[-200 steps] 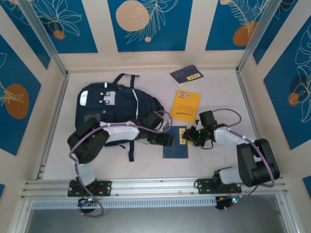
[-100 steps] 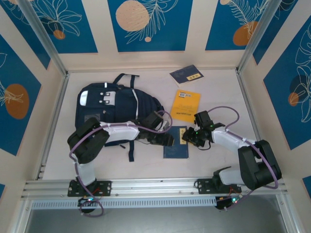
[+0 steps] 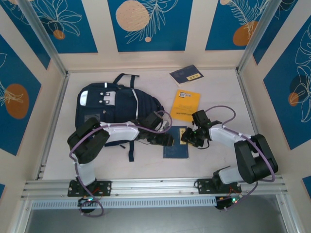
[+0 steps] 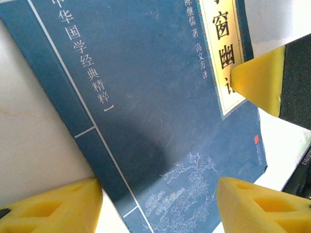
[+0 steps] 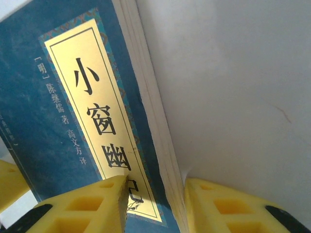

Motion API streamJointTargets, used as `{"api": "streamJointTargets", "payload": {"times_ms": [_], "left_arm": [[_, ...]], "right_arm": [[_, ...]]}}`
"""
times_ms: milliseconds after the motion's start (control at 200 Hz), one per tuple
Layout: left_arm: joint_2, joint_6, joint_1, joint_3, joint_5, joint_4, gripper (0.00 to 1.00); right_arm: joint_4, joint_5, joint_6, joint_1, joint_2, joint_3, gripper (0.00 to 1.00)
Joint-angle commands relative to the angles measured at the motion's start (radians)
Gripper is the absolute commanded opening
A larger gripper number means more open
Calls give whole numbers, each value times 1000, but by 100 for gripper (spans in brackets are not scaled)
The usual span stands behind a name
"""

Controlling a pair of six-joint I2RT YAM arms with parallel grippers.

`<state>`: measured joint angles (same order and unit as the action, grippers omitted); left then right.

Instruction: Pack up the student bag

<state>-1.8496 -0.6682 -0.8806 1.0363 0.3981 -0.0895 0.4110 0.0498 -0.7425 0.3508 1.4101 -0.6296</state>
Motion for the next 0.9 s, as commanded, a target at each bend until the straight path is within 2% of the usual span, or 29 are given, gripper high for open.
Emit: {"api": "streamJointTargets", "payload": {"times_ms": [0, 320, 470, 655, 895], "left_arm": [[-33, -11, -8, -10, 67, 40, 62], [-31, -6, -8, -13, 59, 36, 62], [-34, -7, -8, -9, 62, 36, 61], [-21, -6, -8, -17, 56, 30, 61], [-8, 2, -6, -24, 38, 15, 63]], "right_arm": [[-88, 172, 18, 43, 49, 3, 34], [5, 184, 21, 43, -169, -3, 28], [5, 223, 25, 47, -184, -3, 23], [-20, 216, 12, 47, -184, 10, 6], [29, 182, 22, 42, -215, -9, 0]]}}
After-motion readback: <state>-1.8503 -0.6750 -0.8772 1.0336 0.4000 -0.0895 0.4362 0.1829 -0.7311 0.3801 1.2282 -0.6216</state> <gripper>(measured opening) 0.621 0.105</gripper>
